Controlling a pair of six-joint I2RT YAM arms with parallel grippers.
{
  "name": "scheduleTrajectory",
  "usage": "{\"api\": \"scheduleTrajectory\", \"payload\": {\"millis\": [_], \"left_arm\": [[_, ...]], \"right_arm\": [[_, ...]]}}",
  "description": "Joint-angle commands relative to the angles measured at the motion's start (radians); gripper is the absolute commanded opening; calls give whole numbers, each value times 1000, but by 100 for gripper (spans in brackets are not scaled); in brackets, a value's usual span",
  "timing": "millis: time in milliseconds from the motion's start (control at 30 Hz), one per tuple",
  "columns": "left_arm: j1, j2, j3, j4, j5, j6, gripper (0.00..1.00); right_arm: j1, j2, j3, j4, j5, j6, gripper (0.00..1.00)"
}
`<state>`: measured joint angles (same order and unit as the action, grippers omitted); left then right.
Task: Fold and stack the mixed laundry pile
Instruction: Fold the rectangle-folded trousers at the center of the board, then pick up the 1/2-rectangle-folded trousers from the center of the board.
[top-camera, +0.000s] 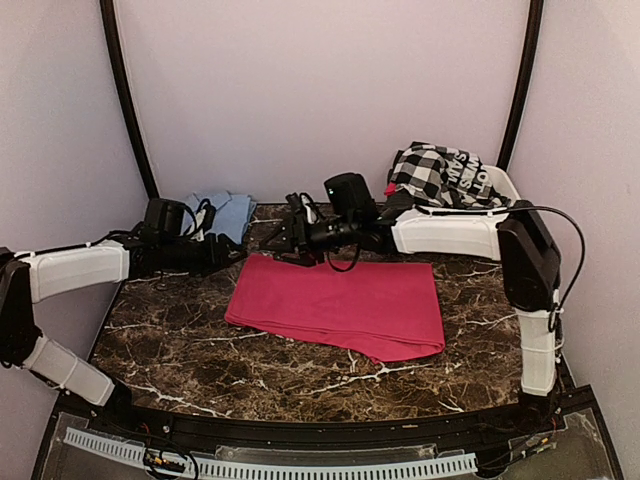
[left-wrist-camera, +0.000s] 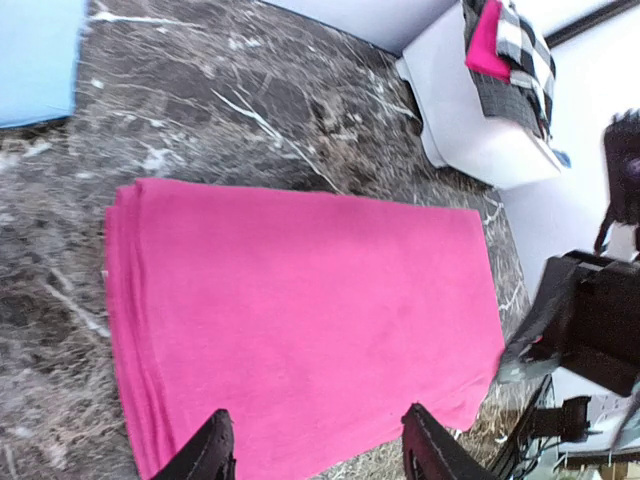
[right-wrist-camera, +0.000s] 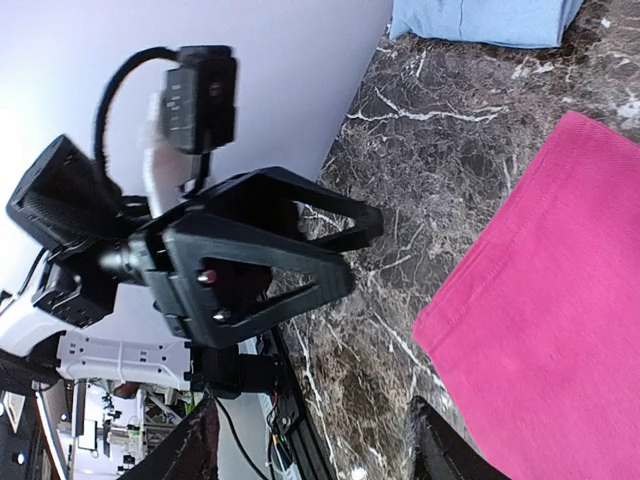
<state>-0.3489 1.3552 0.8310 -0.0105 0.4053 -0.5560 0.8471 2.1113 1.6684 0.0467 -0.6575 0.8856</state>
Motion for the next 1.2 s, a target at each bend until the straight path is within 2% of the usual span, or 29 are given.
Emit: {"api": "scheduleTrajectory", "payload": {"millis": [0,100,267,433,567,733,900,1000,1100,1167], "left_arm": [[-77,115,60,74,65,6,55],[-95,227,78,109,98,-16,51],[-95,333,26,192,99,-51,50],[-87,370,-48,186,40,-68,50],[-44,364,-108,165,6,-95,50],[72,279,-153,94,-19,-100,50],[94,126,-151,31,-40,-75,54],[94,45,-118,-58,-98,-50,60],[94,76,-54,-145,-101,-34,62],[94,115,-44,-138,-89,-46,62]], "right_arm": [[-57,-143,-254,74,3,-89,58],[-89,-198,-425,147,-12,-92,57],[-131,-184,-627,267,-50,-73,56],[-188,-133,-822,463,-131,10,54],[-208,-153,-925,492,-131,5,54],[-222,-224,-1006,446,-123,-33,54],[-221,-370,-1018,343,-117,-93,53],[-222,-486,-978,231,-94,-143,53],[-221,-559,-874,46,-25,-222,54],[-221,-563,-806,-19,13,-256,54]]}}
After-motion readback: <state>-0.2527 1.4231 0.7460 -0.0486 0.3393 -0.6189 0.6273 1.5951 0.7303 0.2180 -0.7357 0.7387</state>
